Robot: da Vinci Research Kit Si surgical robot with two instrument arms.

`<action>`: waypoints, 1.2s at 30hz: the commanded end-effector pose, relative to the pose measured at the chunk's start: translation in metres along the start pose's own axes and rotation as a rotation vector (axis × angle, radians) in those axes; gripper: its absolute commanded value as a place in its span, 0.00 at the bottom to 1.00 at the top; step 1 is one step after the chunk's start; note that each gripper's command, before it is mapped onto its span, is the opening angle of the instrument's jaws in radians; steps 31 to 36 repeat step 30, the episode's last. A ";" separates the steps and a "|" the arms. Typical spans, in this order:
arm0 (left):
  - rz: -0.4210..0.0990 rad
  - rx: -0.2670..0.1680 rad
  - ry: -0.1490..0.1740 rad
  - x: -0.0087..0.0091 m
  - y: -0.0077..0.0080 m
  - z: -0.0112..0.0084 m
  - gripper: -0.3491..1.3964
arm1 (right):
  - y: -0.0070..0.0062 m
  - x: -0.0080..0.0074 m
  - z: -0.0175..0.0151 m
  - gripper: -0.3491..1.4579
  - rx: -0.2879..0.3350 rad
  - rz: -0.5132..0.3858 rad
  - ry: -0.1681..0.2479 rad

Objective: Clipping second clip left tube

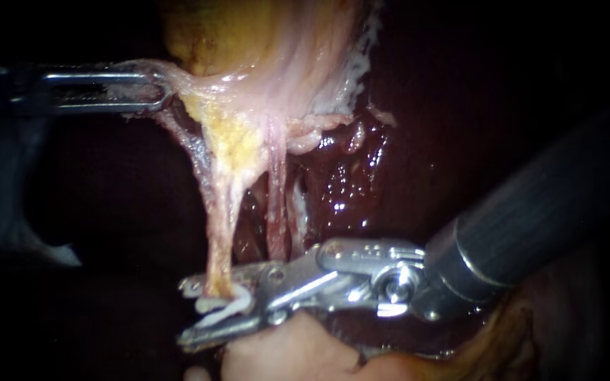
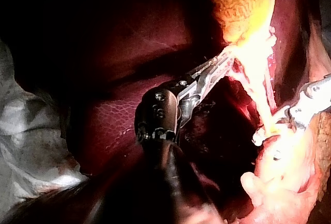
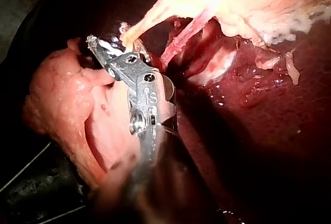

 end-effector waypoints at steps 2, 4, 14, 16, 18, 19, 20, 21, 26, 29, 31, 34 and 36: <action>0.000 0.000 0.000 0.0000 0.0000 0.0000 0.00 | 0.0002 -0.0001 -0.0001 0.29 -0.004 0.001 -0.007; 0.000 0.000 0.000 0.0000 0.0000 0.0000 0.00 | 0.0003 -0.0002 -0.0002 0.25 -0.010 0.003 -0.018; 0.000 0.000 0.000 0.0000 0.0000 0.0000 0.00 | 0.0006 -0.0004 -0.0007 0.00 -0.069 0.005 -0.011; 0.000 0.000 0.000 0.0000 0.0000 0.0000 0.00 | 0.0007 -0.0005 -0.0009 0.00 -0.065 0.005 -0.015; 0.000 0.000 0.000 0.0000 0.0000 0.0000 0.00 | 0.0009 -0.0006 -0.0010 0.00 -0.064 0.006 -0.025; 0.000 0.000 0.000 0.0000 0.0000 0.0000 0.00 | 0.0009 -0.0007 -0.0010 0.00 -0.061 0.005 -0.026; 0.000 0.000 0.000 0.0000 0.0000 0.0000 0.00 | 0.0010 -0.0007 -0.0010 0.00 -0.061 0.005 -0.026; 0.000 0.000 0.000 0.0000 0.0000 0.0000 0.00 | 0.0010 -0.0007 -0.0011 0.00 -0.061 0.005 -0.026; 0.000 0.000 0.000 0.0000 0.0000 0.0001 0.00 | 0.0010 -0.0007 -0.0011 0.00 -0.058 0.005 -0.026; 0.000 0.000 0.000 0.0001 0.0000 0.0001 0.00 | 0.0011 -0.0007 -0.0011 0.00 -0.058 0.005 -0.026; 0.000 0.000 0.000 0.0001 -0.0001 0.0001 0.00 | 0.0012 -0.0007 -0.0012 0.00 -0.059 0.005 -0.026; 0.000 0.000 0.000 0.0001 -0.0001 0.0001 0.00 | 0.0012 -0.0007 -0.0012 0.00 -0.059 0.005 -0.026; 0.000 0.000 0.000 0.0001 -0.0001 0.0001 0.00 | 0.0012 -0.0007 -0.0012 0.00 -0.059 0.005 -0.026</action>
